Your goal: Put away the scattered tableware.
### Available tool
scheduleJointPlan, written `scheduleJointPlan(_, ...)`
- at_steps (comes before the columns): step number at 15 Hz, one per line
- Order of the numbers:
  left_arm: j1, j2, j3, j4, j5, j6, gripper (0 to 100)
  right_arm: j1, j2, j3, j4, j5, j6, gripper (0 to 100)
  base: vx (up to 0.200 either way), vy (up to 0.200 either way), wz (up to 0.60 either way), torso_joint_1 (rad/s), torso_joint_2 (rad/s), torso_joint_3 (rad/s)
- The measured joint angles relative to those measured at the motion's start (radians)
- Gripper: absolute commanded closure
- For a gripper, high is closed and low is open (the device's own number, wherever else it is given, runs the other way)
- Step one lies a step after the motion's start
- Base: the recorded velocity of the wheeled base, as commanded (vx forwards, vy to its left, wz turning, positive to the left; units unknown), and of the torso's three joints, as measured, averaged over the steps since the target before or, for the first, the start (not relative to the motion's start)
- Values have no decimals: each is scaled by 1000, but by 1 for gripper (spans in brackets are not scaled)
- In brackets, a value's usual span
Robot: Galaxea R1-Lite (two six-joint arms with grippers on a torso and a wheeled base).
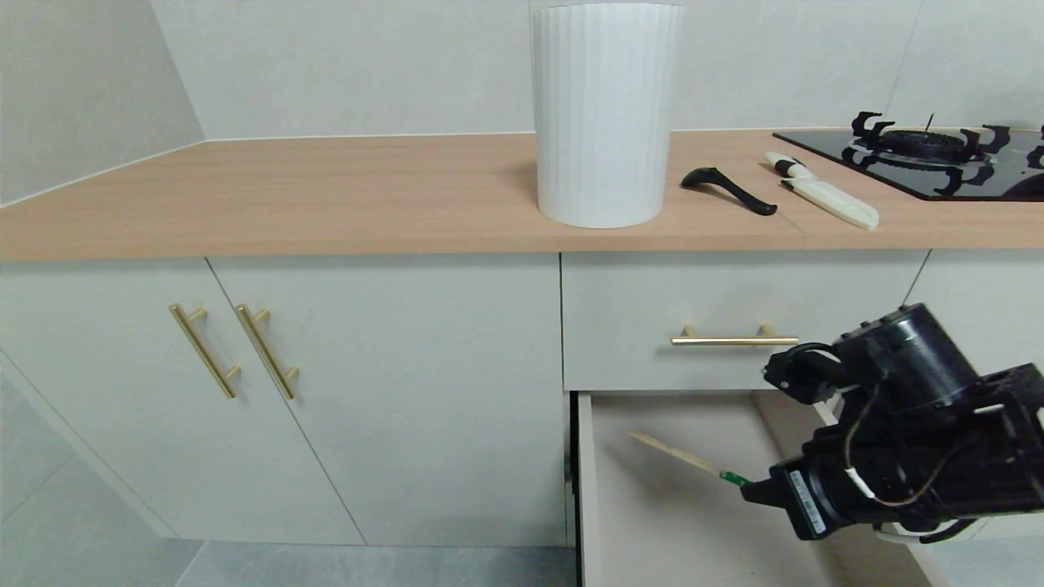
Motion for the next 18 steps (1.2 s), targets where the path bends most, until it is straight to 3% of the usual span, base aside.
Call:
scheduleJointPlan(5,0,0,0,0,0,0,0,0,287,-147,-30,-73,193,100,0,0,0,0,0,0)
scheduleJointPlan(7,0,0,0,0,0,0,0,3,395,-173,-154,-113,254,100,0,0,0,0,0,0)
scheduleJointPlan(10,0,0,0,0,0,0,0,5,512,-179,-233,-169,277,100,0,0,0,0,0,0)
scheduleJointPlan(18,0,0,0,0,0,0,0,26,658,-189,-307,-171,311,100,0,0,0,0,0,0)
